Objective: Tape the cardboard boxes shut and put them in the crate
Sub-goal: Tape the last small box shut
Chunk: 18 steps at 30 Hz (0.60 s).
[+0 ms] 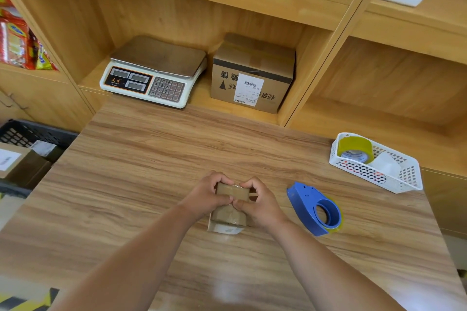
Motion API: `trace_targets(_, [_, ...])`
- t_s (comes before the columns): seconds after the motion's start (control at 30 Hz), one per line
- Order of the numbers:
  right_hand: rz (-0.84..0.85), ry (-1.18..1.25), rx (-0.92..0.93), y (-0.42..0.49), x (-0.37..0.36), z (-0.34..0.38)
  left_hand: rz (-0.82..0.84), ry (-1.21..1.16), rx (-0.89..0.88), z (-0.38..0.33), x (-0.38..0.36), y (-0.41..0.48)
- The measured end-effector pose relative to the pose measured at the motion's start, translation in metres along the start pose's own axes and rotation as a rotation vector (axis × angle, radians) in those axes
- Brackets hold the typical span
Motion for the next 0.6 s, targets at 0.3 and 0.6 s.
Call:
trace_targets(0.3, [-0.060, 0.061, -0.035, 0.005, -0.005, 0.001, -0.112, 0.018, -0.022, 0.006, -0.005, 0.006])
trace_targets(0.6, [-0.137, -0.014, -0.073, 0.010, -0.015, -0.003, -0.130, 0.172, -0.110, 0.021, -0.012, 0.009])
Point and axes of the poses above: each hand's wrist, its own y-axis towards the middle knuckle, its own x-axis out of the back of the hand, z = x × y, the point moved 4 cm from there along y, towards the middle knuckle, and after that the axes turned 12 degrees about -y, right-handed, at the moved point
